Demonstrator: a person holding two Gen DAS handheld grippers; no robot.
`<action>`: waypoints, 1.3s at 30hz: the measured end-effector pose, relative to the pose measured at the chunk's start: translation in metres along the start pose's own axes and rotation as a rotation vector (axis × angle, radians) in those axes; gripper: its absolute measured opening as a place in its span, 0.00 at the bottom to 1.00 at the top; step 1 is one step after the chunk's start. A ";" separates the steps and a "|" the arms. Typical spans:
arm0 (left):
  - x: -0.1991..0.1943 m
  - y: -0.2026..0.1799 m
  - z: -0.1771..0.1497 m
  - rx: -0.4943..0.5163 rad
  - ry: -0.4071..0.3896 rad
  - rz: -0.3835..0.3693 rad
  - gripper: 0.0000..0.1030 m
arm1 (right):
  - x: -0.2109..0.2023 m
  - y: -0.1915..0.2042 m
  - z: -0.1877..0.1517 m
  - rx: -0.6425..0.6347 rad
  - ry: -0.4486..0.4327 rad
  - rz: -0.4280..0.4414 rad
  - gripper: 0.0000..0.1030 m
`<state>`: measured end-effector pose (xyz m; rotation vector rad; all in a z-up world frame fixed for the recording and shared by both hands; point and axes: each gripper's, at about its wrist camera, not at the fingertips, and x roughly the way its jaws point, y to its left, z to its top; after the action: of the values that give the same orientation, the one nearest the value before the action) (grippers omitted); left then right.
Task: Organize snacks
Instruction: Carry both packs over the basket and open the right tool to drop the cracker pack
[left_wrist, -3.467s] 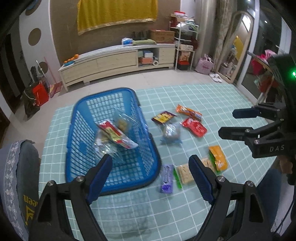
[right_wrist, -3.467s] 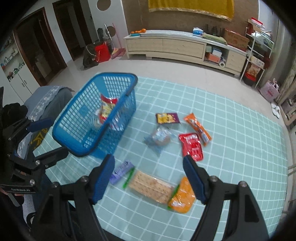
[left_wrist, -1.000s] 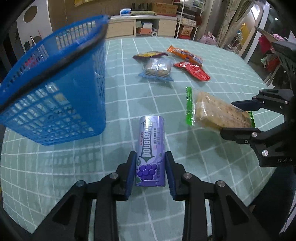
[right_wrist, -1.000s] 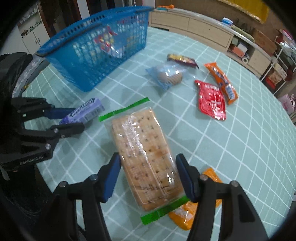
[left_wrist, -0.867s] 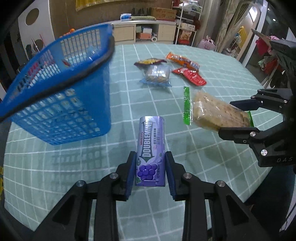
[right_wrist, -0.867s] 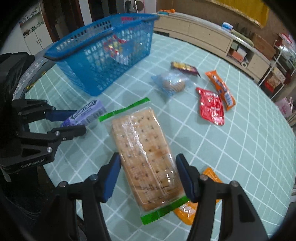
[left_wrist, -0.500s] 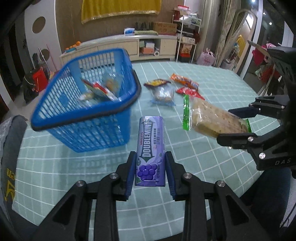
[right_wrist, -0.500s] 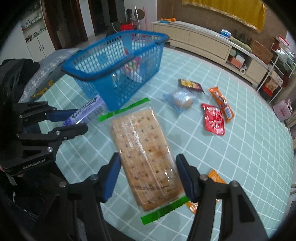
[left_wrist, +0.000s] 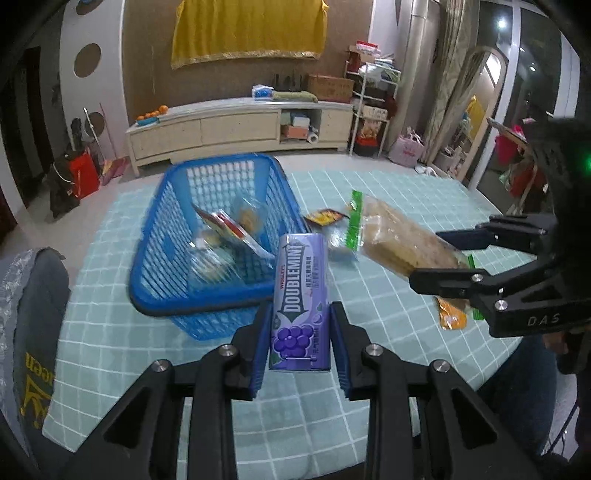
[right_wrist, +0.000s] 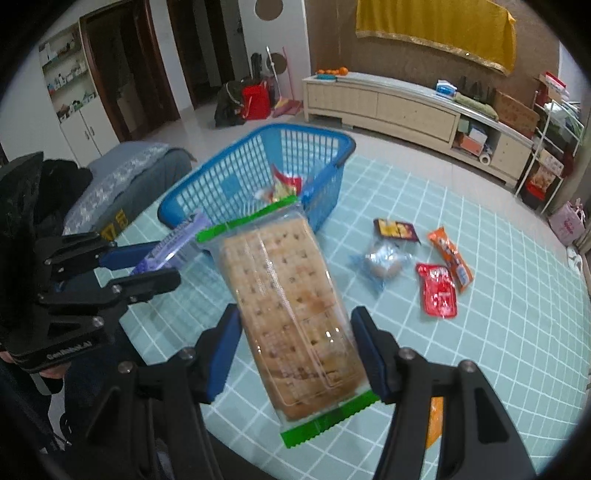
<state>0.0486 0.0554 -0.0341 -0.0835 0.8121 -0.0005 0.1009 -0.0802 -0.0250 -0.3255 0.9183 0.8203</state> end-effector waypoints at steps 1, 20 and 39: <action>-0.003 0.004 0.004 -0.004 -0.005 0.003 0.28 | 0.000 0.000 0.004 0.011 -0.006 0.006 0.63; 0.010 0.065 0.041 -0.054 -0.037 0.113 0.28 | 0.042 0.031 0.086 -0.045 -0.027 0.017 0.63; 0.009 0.105 0.025 -0.136 0.009 0.199 0.28 | 0.107 0.077 0.086 -0.385 -0.009 0.003 0.63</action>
<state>0.0700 0.1613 -0.0312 -0.1312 0.8263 0.2425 0.1290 0.0721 -0.0538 -0.6541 0.7485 1.0000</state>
